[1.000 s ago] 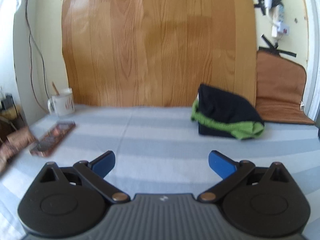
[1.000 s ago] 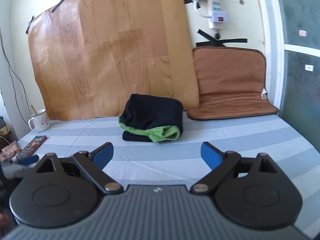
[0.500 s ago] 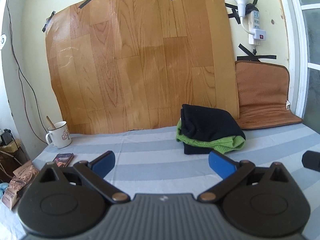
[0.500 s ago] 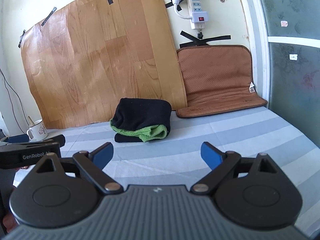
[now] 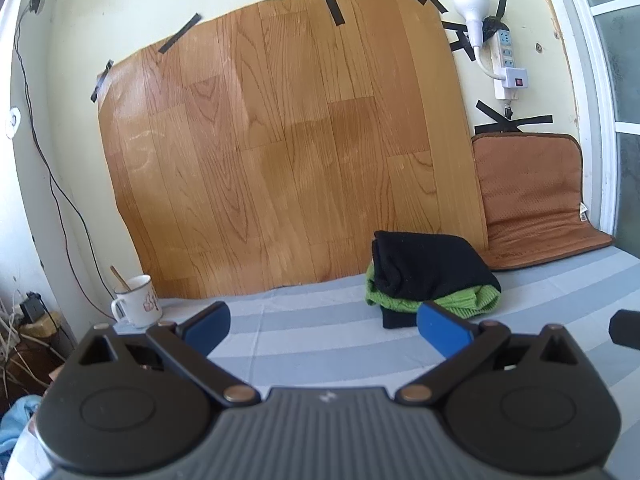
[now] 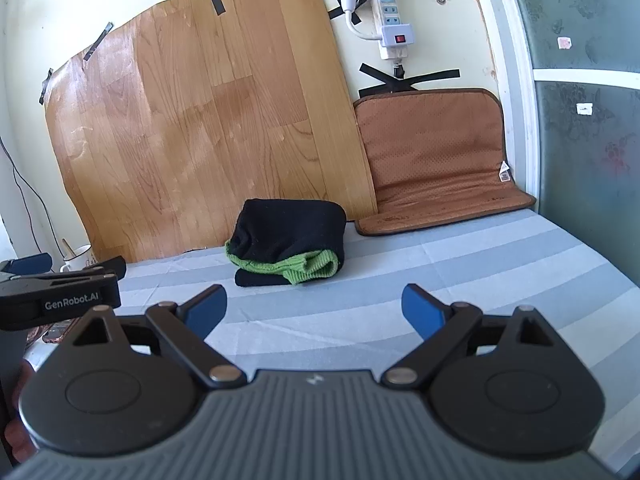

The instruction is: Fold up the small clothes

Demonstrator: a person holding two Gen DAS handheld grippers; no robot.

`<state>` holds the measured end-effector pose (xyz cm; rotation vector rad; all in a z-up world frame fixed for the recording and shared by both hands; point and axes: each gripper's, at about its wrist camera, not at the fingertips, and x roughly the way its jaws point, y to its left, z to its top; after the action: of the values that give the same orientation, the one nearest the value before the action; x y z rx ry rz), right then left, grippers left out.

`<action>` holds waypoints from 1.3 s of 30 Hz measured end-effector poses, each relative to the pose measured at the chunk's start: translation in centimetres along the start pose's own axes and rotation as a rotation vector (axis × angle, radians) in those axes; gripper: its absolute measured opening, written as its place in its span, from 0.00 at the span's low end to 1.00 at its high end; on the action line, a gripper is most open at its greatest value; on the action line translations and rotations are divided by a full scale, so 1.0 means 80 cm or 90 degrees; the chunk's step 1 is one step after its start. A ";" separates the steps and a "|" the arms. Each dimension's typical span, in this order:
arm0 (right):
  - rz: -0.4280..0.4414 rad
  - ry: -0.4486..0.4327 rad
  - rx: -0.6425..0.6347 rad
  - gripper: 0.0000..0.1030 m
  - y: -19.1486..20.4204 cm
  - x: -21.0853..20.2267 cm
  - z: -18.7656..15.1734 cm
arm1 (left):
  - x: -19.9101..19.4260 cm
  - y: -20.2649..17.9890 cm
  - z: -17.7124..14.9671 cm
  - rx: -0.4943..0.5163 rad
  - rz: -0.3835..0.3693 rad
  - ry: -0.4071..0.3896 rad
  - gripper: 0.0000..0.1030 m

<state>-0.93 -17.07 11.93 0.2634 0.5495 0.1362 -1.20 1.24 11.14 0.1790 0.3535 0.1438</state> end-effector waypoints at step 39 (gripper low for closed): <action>0.036 0.049 0.009 0.93 0.008 0.021 -0.010 | 0.021 0.008 -0.011 0.037 0.044 0.035 1.00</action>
<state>0.05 -15.95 10.60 0.2887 0.6199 0.1977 0.00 2.33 9.90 0.2450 0.4073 0.2067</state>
